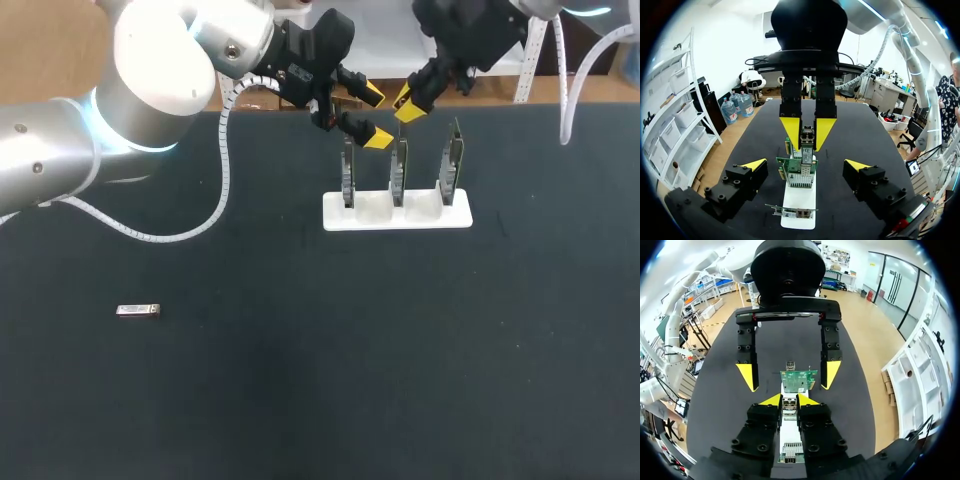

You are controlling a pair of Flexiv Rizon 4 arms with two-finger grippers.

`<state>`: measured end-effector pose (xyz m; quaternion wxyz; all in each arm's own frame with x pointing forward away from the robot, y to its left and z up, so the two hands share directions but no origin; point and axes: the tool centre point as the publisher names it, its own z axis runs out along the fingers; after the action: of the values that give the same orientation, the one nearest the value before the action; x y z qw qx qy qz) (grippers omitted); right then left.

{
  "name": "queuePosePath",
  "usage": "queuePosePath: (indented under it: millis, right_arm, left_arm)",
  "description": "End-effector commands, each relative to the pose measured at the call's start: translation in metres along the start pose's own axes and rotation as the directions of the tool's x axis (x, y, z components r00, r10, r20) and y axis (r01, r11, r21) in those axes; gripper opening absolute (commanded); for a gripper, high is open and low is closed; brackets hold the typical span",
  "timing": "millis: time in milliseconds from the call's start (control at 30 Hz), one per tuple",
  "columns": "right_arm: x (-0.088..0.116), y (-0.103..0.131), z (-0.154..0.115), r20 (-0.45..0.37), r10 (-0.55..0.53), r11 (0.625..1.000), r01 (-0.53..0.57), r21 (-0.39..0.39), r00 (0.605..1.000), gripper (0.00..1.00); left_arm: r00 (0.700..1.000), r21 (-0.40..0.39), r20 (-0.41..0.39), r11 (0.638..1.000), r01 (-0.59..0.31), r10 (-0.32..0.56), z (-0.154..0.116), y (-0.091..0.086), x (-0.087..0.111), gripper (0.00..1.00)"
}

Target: Pick up the optical module with the left hand, and insert it into the network port with the right hand.

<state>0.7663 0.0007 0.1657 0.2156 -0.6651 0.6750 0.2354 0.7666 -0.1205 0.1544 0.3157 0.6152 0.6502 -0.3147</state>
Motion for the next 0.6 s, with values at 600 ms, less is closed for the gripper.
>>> queuePosePath:
  millis: [600]
  right_arm:
    - [0.0089, 0.0050, 0.0018, 0.004, 0.022, 0.999, -0.022, 0.027, 1.000, 0.00]
  left_arm:
    - [1.000, -0.002, 0.001, 1.000, -0.002, 0.002, 0.0003, -0.0005, 0.0003, 1.00]
